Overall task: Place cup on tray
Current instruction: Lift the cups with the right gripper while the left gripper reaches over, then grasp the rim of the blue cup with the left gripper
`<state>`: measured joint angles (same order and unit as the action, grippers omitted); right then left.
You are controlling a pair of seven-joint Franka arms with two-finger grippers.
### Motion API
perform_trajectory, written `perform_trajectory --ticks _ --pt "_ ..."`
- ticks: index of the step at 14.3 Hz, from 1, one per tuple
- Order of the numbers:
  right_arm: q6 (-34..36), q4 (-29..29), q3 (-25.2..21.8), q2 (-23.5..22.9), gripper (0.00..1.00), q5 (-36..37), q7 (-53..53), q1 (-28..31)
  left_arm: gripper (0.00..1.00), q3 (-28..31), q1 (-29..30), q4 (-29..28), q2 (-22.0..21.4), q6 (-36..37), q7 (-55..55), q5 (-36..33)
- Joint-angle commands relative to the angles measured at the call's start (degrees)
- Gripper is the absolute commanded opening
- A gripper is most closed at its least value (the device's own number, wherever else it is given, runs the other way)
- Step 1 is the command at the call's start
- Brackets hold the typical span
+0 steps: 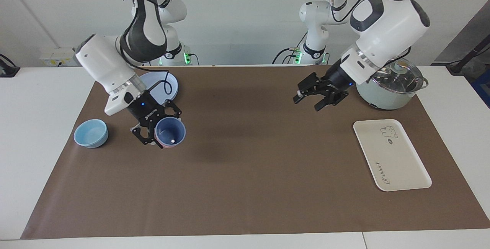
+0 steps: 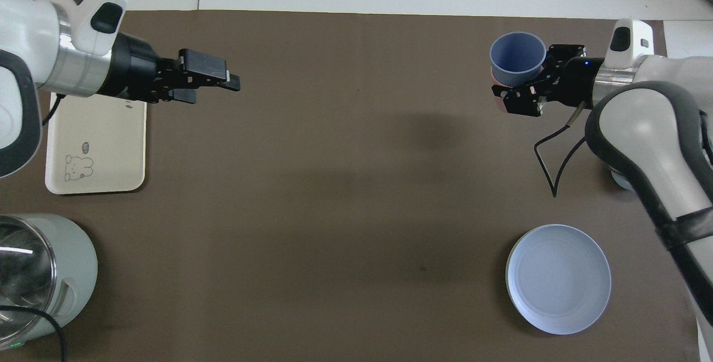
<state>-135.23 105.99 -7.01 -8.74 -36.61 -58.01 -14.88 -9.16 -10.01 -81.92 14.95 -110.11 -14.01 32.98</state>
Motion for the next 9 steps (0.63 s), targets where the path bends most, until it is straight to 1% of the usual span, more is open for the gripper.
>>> perform_trajectory --ticks 1,3,4,6,7,9 --pt "-1.6 0.8 -0.1 1.5 0.0 6.4 7.8 -4.4 0.95 0.8 -6.1 5.7 4.9 -6.0 -7.8 2.0" --pt "-1.8 0.6 -0.2 1.6 0.0 11.2 12.5 -7.5 0.94 0.7 -8.9 6.6 7.5 -11.6 -9.9 2.0" --pt "-1.8 0.4 -0.2 1.7 0.0 14.8 15.2 -8.8 0.93 1.0 -10.9 8.4 9.6 -12.9 -10.9 1.9" --pt "-1.6 0.1 0.0 2.1 0.0 19.9 18.8 -10.2 0.88 0.7 -12.0 11.9 13.2 -15.2 -14.0 1.7" --pt "-1.5 0.1 0.2 2.1 0.0 21.2 19.1 -10.4 0.87 0.8 -14.3 12.0 13.9 -17.4 -14.5 1.3" --pt "-1.4 0.0 0.2 2.1 0.0 23.1 19.1 -11.0 0.84 0.7 -15.5 11.7 14.0 -17.8 -14.4 0.5"
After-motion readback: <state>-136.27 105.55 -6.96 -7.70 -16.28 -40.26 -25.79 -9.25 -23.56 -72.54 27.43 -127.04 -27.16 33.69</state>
